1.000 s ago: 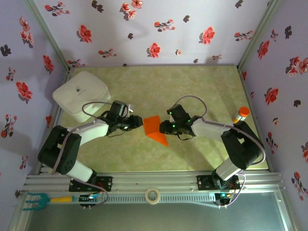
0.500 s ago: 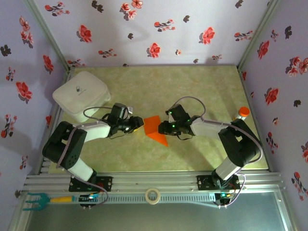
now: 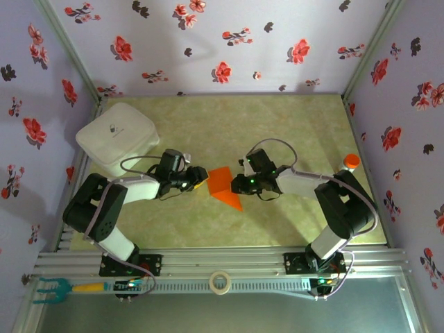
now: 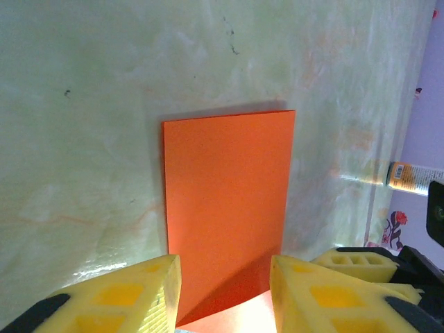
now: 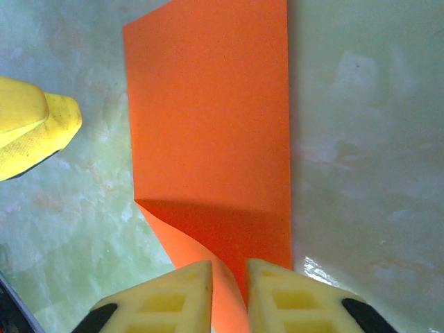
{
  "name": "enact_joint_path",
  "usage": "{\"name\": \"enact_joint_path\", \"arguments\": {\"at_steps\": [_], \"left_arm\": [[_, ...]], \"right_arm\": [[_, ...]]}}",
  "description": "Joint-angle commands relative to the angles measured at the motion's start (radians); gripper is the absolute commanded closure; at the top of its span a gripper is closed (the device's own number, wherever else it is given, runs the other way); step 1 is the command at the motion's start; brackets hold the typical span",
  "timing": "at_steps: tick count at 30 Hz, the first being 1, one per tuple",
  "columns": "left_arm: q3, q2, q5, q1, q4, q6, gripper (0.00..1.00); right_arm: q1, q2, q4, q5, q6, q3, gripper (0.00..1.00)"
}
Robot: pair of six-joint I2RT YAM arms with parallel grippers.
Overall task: Fold a paper plane with a square sheet of paper (pick it up from the middle)
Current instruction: Fourth fold the wing at the center of the table.
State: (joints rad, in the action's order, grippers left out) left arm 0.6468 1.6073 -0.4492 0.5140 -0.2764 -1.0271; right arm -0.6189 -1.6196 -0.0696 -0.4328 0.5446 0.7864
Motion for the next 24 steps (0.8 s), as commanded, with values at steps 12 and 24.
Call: {"name": "enact_joint_path", "arguments": {"at_steps": [12,24], "left_arm": [[0.012,0.018,-0.017,-0.006,0.011,-0.016,0.55],[0.060,0.055,-0.041,0.018,0.012,-0.016,0.51]], "right_arm": [[0.047,0.036,0.092,-0.093,0.009,-0.070,0.89],[0.085,0.071,0.178,-0.141,0.044,-0.127,0.89]]}}
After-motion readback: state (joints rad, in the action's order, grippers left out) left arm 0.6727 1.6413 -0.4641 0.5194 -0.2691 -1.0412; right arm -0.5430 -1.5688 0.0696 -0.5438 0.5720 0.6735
